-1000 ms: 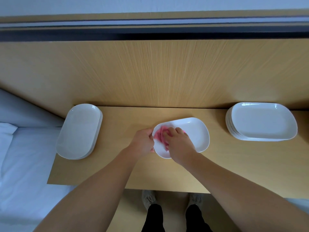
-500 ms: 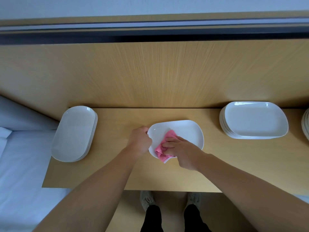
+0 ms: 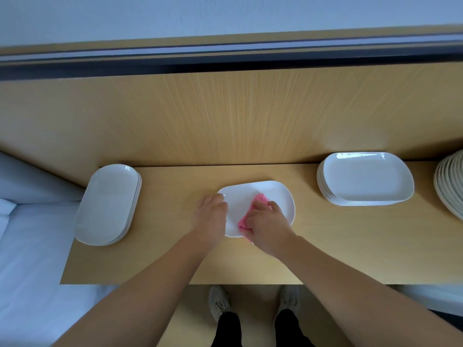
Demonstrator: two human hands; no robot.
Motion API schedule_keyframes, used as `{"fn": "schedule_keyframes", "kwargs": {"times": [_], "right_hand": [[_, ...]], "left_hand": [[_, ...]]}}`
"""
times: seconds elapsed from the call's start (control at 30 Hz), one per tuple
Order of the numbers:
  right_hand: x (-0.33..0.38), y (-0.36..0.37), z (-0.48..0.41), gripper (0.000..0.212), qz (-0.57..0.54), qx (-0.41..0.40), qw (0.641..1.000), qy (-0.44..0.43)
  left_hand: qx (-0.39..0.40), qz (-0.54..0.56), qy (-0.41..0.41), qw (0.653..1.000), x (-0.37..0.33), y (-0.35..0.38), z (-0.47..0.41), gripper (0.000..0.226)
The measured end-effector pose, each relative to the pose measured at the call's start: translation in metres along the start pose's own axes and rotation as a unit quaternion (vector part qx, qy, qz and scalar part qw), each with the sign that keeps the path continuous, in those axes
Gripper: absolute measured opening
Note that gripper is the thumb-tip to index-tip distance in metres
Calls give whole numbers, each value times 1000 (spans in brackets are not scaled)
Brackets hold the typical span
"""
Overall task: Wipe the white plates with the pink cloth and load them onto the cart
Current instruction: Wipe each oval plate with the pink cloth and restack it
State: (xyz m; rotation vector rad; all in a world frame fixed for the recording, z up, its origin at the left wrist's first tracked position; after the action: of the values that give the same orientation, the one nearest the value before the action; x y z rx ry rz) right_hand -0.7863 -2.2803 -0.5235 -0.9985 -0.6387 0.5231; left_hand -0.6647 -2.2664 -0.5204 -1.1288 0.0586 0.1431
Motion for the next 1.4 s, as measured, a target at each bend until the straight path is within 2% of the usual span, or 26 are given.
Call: {"fn": "schedule_keyframes", "kwargs": {"times": [0.07,0.1,0.17,0.27,0.4,0.53,0.6,0.67,0.73,0.8,0.87,0.93,1.07,1.17,1.4], "right_hand": [[5,-1,3,13,-22,-52,998,19],[5,0,3,10,-39,-79,996,30],[2,2,1,11,-87,-100,990,50],[-10,7,-1,17,-141,-71,986,59],[-25,14,-2,21,-63,-55,995,-52],[-47,22,2,26,63,84,994,-14],[-52,14,6,31,113,94,989,17],[-50,1,11,39,113,71,991,31],[-42,-15,11,38,90,-6,996,-15],[-31,-22,3,43,87,-31,994,-58],[-27,-23,-11,37,78,-4,996,-46],[-28,-24,-19,30,65,-14,997,-24],[-49,-24,-13,39,53,-66,996,10],[-57,-23,-5,29,19,-45,998,28],[-60,-23,6,27,39,14,995,92]], "left_hand": [[21,-3,48,999,-10,6,3,33],[35,-4,51,998,-11,9,3,35],[66,-12,42,997,-10,12,1,42],[108,-47,36,992,-10,16,2,49],[114,-76,53,989,-11,12,5,50],[106,-104,63,987,-13,3,10,51],[104,-107,62,987,-15,-1,14,51],[101,-95,63,988,-15,-3,14,52],[110,-89,65,988,-15,0,11,54],[121,-83,64,987,-15,2,9,55],[127,-84,64,986,-15,1,8,56],[131,-86,62,986,-16,0,8,58],[142,-75,64,985,-16,3,7,71],[146,-77,68,984,-15,6,11,93],[146,-110,64,981,-18,8,14,89]]}}
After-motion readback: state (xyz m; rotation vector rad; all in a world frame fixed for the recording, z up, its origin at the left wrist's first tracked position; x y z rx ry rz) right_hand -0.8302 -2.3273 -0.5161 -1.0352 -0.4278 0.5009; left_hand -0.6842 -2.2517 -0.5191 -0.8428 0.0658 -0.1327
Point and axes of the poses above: each hand's wrist, its own z-axis away from the middle knuckle, its own y-axis out of the palm, x = y × z, the point moved 7 cm from there along -z, towards the middle knuckle, and after that the axes turned 5 degrees about x, right-handed, at the moved point
